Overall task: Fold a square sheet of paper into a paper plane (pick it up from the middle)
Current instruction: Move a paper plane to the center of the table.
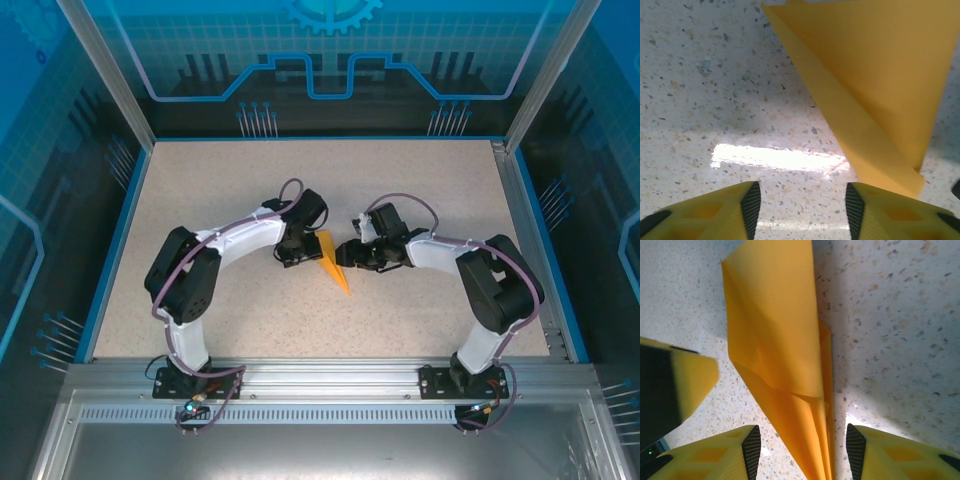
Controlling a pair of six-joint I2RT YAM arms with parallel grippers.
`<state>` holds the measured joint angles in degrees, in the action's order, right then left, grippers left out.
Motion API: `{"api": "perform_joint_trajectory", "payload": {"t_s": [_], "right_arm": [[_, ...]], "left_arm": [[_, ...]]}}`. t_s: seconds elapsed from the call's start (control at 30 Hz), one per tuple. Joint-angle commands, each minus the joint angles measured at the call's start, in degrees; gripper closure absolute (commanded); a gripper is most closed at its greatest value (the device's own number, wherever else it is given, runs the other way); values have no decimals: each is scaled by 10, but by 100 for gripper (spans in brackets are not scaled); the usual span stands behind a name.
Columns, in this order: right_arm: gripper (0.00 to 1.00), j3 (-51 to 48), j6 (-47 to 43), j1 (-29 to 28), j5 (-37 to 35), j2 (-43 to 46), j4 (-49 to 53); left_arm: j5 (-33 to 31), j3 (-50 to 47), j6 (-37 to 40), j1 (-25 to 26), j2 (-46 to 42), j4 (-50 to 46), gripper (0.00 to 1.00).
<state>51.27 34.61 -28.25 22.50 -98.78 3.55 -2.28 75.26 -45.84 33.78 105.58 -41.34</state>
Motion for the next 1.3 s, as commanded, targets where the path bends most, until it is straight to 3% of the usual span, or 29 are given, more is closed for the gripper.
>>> {"api": "perform_joint_trajectory", "payload": {"t_s": [0.0,0.1,0.3,0.57,0.73,0.9,1.07,1.27], "right_arm": [[49,-5,14,-2,-30,21,-1],[49,-29,22,2,-33,26,-10],[49,-30,25,0,-28,25,-11],[49,-22,20,-4,-19,12,-16],[48,-12,10,-6,11,-14,-27],[47,19,0,-12,31,-39,-32],[47,40,-13,-19,46,-57,-25],[46,59,-22,-24,47,-77,-13]], "left_arm": [[31,-10,-2,-5,-54,53,38],[46,14,-15,-13,-34,49,26],[80,74,-32,-24,47,12,28],[76,60,-29,-30,56,-14,42],[71,13,-22,-37,24,4,63],[62,-16,-11,-42,3,17,74],[68,-23,-4,-43,2,28,82],[67,-24,4,-44,9,26,84]]}}
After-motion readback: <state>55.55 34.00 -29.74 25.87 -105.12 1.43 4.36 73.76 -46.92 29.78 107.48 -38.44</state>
